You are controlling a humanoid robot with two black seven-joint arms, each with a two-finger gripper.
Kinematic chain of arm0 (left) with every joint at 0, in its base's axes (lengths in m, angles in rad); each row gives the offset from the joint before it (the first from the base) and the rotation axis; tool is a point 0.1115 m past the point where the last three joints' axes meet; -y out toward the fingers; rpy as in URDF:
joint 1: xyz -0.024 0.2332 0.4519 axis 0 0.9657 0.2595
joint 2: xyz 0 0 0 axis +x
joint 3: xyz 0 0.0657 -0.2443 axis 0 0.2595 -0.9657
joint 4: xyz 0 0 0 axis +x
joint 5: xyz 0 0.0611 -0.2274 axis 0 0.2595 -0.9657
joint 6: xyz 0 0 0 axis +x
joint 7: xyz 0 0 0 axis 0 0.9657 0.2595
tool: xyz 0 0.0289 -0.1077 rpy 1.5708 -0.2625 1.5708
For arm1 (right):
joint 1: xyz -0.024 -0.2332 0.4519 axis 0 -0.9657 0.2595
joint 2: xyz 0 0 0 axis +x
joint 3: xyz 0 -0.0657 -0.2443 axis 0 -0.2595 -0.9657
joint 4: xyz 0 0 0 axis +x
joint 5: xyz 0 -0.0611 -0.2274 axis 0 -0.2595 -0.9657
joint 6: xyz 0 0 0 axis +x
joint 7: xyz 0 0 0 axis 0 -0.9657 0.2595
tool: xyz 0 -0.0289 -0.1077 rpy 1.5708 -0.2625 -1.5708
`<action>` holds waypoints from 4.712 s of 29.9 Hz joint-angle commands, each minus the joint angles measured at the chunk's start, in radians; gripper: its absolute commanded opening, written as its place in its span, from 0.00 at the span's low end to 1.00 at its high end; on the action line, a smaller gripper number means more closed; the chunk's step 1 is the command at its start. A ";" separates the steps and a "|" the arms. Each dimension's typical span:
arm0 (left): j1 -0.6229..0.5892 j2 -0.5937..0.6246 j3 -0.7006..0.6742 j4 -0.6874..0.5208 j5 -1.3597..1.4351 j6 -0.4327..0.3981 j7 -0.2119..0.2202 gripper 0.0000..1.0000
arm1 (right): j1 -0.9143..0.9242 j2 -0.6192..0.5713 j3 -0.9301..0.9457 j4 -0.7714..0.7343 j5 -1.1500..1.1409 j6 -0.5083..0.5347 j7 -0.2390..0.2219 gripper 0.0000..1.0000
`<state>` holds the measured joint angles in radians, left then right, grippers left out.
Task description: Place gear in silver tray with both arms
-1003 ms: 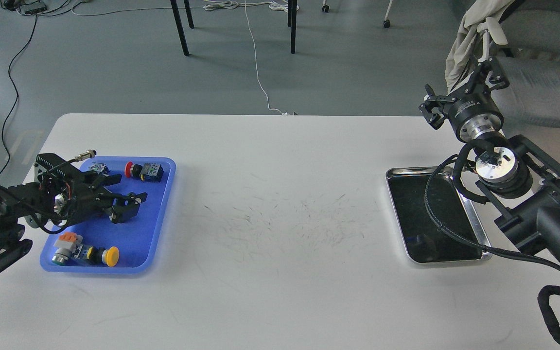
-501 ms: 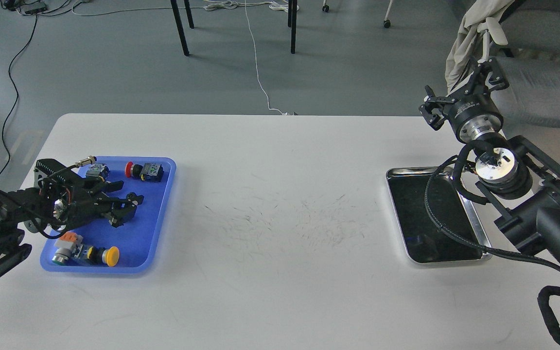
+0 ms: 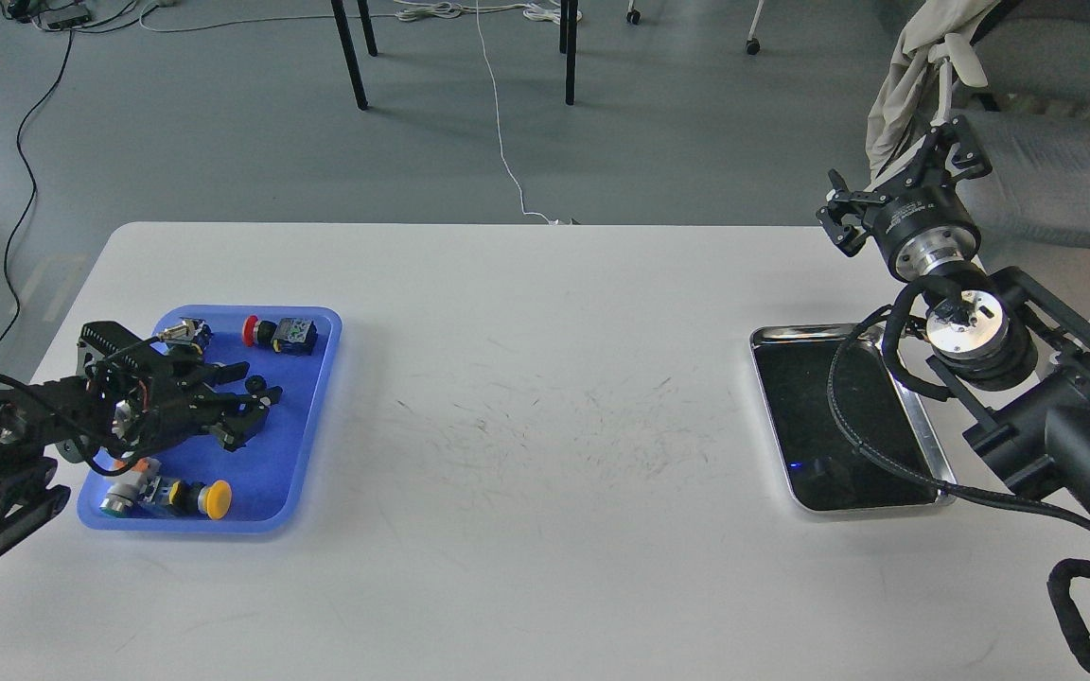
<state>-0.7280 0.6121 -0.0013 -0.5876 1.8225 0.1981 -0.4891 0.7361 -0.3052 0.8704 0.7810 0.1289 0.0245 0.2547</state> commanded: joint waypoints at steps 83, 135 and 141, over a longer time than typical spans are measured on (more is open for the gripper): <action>-0.445 -0.457 0.072 -0.258 -0.216 -0.287 0.000 0.10 | 0.091 -0.031 -0.028 -0.039 -0.002 0.000 -0.018 0.99; -0.353 -0.612 0.158 -0.209 -0.042 -0.240 0.000 0.11 | 0.174 -0.045 -0.097 -0.129 -0.002 0.002 -0.045 0.99; -0.357 -0.612 0.165 -0.267 -0.019 -0.241 0.000 0.12 | 0.175 -0.045 -0.099 -0.131 -0.002 0.000 -0.048 0.99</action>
<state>-1.0814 -0.0002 0.1632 -0.8430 1.7978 -0.0417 -0.4891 0.9102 -0.3497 0.7706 0.6517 0.1274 0.0262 0.2086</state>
